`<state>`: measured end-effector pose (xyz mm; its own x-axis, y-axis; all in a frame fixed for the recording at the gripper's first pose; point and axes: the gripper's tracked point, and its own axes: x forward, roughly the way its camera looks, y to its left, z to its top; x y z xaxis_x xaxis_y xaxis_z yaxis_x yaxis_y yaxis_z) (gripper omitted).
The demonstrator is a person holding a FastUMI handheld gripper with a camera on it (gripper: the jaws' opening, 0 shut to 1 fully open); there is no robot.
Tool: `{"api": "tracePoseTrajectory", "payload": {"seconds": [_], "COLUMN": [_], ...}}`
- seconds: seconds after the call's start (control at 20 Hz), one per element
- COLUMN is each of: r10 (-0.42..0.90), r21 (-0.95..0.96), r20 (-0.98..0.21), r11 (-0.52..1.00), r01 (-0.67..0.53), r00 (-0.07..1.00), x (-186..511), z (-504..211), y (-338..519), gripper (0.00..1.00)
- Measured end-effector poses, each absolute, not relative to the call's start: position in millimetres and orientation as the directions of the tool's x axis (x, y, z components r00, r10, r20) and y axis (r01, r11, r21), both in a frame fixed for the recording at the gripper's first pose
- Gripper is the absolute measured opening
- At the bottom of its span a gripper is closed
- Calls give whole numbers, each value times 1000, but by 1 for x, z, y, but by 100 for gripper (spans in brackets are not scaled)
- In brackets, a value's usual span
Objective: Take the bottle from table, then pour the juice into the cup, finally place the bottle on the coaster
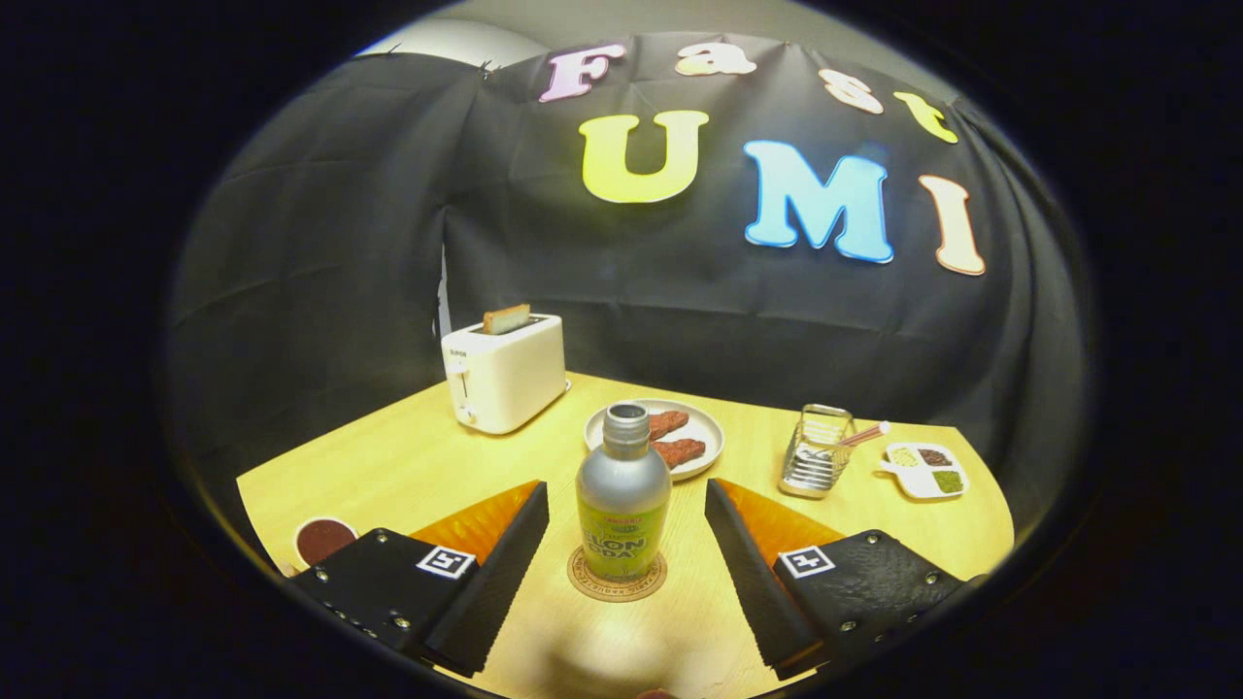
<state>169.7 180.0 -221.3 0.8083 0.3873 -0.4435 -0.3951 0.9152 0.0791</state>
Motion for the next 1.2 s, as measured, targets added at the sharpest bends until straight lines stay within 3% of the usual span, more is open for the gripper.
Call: {"api": "tracePoseTrajectory", "payload": {"seconds": [0.55,1.2], "r10": [186,98], "r21": [42,25], "r20": [-314,-145], "r11": [982,995], "r01": [-182,-95], "r00": [931,985], "x": [130,63], "z": [-106,-28], "y": [129,118], "gripper": [98,98]}}
